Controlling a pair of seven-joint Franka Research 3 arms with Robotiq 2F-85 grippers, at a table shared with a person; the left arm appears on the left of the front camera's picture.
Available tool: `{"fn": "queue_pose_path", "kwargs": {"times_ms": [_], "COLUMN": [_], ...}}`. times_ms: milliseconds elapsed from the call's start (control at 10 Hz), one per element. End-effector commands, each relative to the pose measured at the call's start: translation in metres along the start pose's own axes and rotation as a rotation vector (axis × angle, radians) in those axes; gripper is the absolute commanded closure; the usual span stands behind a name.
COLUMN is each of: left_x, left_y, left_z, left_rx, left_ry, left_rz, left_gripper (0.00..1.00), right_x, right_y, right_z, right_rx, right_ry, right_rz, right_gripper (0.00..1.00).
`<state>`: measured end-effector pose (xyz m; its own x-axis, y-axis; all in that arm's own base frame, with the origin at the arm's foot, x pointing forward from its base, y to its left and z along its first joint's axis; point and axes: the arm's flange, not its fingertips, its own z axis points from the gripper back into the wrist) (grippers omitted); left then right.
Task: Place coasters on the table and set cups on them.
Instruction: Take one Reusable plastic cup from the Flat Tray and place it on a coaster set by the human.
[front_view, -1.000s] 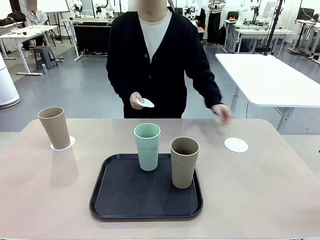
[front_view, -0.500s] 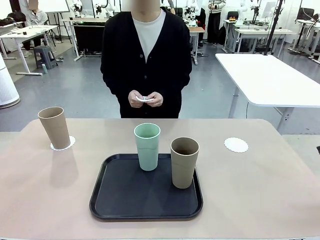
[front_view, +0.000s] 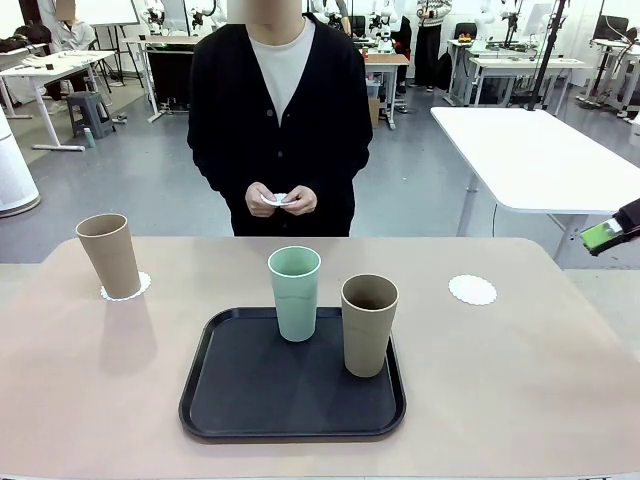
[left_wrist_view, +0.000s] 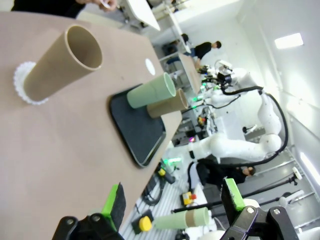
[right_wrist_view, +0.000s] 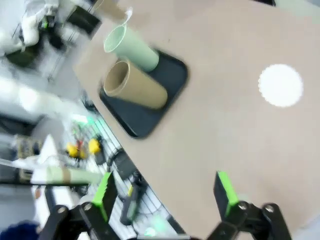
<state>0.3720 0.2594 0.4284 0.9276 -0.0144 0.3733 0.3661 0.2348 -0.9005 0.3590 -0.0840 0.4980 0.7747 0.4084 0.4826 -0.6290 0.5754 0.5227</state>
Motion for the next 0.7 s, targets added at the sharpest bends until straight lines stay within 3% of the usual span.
{"fn": "queue_pose_path", "kwargs": {"times_ms": [0,200,600], "left_x": [0.0,0.0,0.0], "left_y": [-0.001,-0.001,-0.001], "left_z": [0.002,0.002,0.002], "left_rx": [0.003,0.003,0.003], "left_ry": [-0.003,-0.003,-0.003], "left_rz": [-0.001,-0.001,-0.001], "left_gripper": [0.0,0.0,0.0], "right_x": [0.008,0.018,0.009], "right_y": [-0.004,0.007,0.011], "right_z": [-0.015,-0.037,-0.055], "right_rx": [-0.03,-0.074,-0.062], "right_ry": [0.04,0.057,0.077], "right_rz": [0.171,0.325,0.39], "right_gripper": [0.0,0.0,0.0]}}
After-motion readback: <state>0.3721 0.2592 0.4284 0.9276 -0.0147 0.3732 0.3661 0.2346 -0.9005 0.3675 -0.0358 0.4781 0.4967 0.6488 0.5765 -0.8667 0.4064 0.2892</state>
